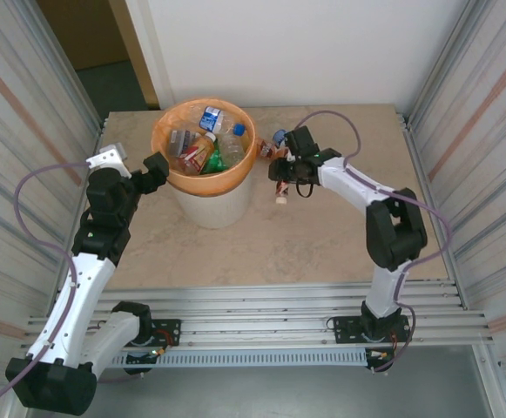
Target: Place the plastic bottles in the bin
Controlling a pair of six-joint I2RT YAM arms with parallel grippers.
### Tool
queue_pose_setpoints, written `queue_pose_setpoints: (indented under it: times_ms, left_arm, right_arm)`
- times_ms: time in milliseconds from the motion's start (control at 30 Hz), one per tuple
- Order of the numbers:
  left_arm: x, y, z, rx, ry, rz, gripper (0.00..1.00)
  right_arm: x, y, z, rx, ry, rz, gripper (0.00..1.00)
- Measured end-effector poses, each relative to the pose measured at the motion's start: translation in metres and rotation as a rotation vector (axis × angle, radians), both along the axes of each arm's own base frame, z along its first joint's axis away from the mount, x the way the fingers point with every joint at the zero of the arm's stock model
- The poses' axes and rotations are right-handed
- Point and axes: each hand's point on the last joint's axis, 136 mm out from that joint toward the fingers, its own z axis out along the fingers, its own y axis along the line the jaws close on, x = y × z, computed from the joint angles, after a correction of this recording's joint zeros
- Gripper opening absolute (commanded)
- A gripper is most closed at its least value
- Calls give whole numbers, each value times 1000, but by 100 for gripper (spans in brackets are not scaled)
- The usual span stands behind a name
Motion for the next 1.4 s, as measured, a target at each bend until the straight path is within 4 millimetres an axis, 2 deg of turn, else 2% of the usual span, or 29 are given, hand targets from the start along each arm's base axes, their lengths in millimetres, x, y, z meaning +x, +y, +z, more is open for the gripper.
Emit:
queue_pose_setpoints:
  times_ms: [100,300,467,767,1033,1200,1400]
  left_arm:
    - [0,-1,0,-4,0,-3,99]
    - [0,-1,0,-9,-1,-2,99]
    - [1,-1,3,-17,-12,-3,99]
    - [5,-4,-1,-20,-1,-17,99]
    - [5,-6,-2,-28,3,-25,99]
    - [6,-8,-2,-31,4,-36,99]
    - [10,-11,-9,-43,27,-48,99]
  right_arm:
    - [-5,-9,41,16,-87,-23,42]
    - [-24,-19,109,47,-232,-45,43]
    - [-42,-18,149,73,-318,-30,43]
    - [-53,-1,201,90,-436,54,44]
    - [-61,37,259,115,-570,214,45]
    - [-55,63,273,116,-610,299,45]
    - [-34,93,282,122,-631,369,45]
